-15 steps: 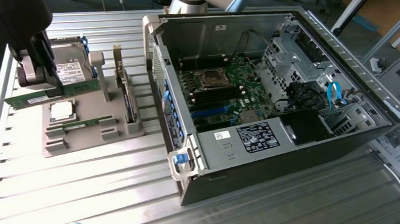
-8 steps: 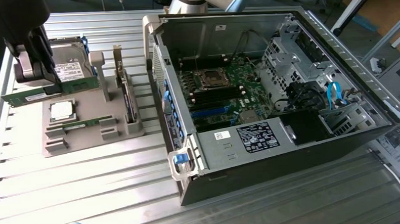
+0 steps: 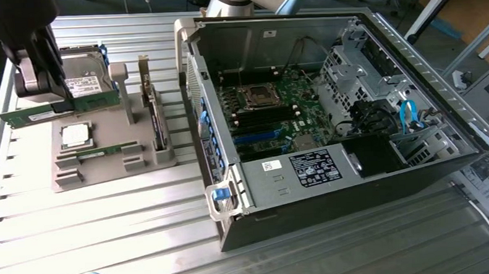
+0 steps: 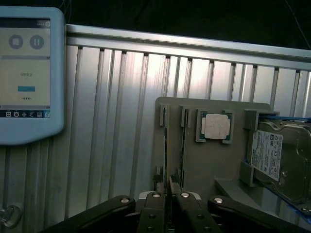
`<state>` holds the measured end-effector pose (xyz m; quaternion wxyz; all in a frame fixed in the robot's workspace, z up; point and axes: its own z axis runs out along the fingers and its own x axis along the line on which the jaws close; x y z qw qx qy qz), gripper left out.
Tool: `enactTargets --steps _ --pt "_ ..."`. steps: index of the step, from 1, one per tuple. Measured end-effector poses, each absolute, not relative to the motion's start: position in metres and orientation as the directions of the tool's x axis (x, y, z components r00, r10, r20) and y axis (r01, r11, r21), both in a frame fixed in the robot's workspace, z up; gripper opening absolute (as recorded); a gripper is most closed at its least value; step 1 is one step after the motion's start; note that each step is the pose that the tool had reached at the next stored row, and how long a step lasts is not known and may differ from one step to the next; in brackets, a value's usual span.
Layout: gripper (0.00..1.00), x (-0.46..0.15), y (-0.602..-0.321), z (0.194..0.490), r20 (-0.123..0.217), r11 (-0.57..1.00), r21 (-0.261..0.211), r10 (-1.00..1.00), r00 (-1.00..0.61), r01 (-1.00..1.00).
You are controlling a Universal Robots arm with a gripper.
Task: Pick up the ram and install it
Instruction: 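Pick up the ram and move it above insertion slot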
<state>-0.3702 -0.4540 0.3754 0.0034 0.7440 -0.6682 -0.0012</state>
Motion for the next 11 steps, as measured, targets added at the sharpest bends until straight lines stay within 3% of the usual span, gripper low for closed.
enactTargets --steps 11 --pt "0.14 -0.3701 -0.454 0.3852 0.003 -0.107 0.007 -0.994 0.107 -0.994"
